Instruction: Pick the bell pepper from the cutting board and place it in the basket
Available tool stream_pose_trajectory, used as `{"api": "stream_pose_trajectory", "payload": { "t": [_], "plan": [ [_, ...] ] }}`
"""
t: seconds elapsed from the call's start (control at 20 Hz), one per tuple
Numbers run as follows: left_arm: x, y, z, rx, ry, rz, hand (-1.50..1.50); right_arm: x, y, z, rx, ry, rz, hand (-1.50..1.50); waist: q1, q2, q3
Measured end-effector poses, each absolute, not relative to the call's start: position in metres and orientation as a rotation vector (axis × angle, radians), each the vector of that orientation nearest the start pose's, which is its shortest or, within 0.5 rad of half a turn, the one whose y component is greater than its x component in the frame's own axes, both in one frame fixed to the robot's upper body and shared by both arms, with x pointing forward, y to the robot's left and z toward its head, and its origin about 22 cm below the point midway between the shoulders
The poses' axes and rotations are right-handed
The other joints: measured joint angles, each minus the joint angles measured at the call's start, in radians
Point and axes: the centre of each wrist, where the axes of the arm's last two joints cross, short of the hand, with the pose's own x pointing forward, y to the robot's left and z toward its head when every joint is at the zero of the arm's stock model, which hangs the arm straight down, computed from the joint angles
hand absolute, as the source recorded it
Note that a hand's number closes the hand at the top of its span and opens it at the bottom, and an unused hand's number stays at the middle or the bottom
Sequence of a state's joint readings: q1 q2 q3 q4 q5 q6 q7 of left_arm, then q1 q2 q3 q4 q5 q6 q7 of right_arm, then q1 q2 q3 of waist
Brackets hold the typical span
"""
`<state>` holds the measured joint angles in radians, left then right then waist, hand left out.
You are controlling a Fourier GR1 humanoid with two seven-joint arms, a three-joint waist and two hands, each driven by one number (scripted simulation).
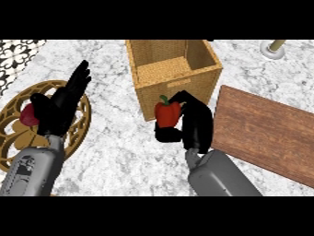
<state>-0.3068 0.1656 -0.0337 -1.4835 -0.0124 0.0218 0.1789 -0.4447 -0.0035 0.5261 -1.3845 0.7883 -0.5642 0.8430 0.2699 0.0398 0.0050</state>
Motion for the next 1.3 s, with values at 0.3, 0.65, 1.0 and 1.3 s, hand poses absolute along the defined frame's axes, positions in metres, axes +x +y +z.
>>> {"api": "stream_pose_trajectory", "payload": {
  "t": [0.3, 0.65, 1.0, 1.3],
  "plan": [
    [0.315, 0.222, 0.065, 0.079, -1.584, -0.237, 0.00, 0.297, -0.035, 0.087, -0.730, -1.589, 0.254, 1.50, 0.001, -0.007, -0.006],
    [0.319, 0.220, 0.064, 0.089, -1.566, -0.232, 0.00, 0.317, -0.013, 0.117, -0.799, -1.654, 0.202, 1.50, -0.016, -0.016, -0.012],
    [0.322, 0.222, 0.063, 0.107, -1.564, -0.222, 0.00, 0.345, -0.002, 0.158, -0.872, -1.727, 0.092, 1.50, -0.032, -0.020, -0.013],
    [0.325, 0.221, 0.063, 0.118, -1.560, -0.215, 0.00, 0.369, 0.005, 0.185, -0.960, -1.730, 0.039, 1.50, -0.046, -0.018, -0.015]
  ]
}}
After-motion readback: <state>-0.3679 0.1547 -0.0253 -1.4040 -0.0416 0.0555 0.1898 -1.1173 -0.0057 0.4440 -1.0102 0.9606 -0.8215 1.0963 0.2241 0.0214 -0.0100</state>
